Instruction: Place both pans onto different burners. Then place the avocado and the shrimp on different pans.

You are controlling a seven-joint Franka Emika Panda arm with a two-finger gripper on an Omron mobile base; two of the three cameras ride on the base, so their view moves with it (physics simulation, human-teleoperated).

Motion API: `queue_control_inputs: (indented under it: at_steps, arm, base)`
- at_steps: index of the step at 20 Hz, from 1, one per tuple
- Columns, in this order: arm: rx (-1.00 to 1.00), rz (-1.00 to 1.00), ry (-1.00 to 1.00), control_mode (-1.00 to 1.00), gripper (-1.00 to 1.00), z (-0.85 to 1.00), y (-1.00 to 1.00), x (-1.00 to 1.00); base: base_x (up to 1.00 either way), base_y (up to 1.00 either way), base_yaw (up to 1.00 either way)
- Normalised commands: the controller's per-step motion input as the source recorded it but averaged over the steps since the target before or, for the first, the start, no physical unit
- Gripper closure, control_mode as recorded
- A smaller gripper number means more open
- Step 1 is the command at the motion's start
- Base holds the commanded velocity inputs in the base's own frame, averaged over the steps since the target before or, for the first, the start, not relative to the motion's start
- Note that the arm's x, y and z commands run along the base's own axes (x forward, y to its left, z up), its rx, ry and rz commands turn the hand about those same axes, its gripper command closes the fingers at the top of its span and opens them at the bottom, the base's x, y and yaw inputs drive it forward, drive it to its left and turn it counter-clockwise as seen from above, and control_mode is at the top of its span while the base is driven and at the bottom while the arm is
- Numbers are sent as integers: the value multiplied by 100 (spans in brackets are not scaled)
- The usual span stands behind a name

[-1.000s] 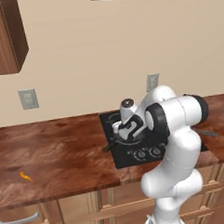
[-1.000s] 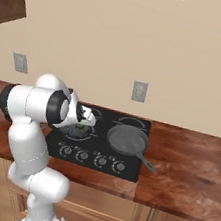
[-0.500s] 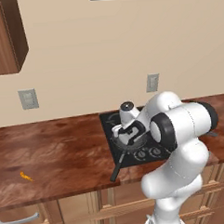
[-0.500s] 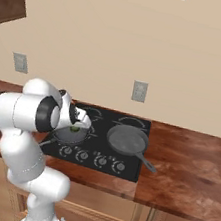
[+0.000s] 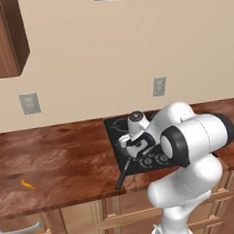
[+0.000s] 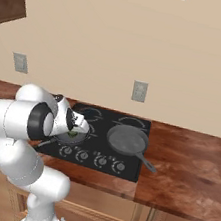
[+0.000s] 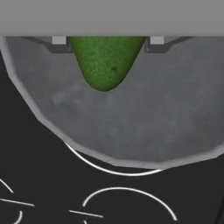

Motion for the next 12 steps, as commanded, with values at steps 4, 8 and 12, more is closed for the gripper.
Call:
queue_control_inputs:
  at_steps: [4,8,12]
  arm:
    - [0,0,0,-100,-100,0,0,0]
    - [0,0,0,-100,-100,0,-1,0]
    - [0,0,-9,-100,-100,51,0,-11]
  base:
    - [0,0,0]
    - [0,0,0]
    - [0,0,0]
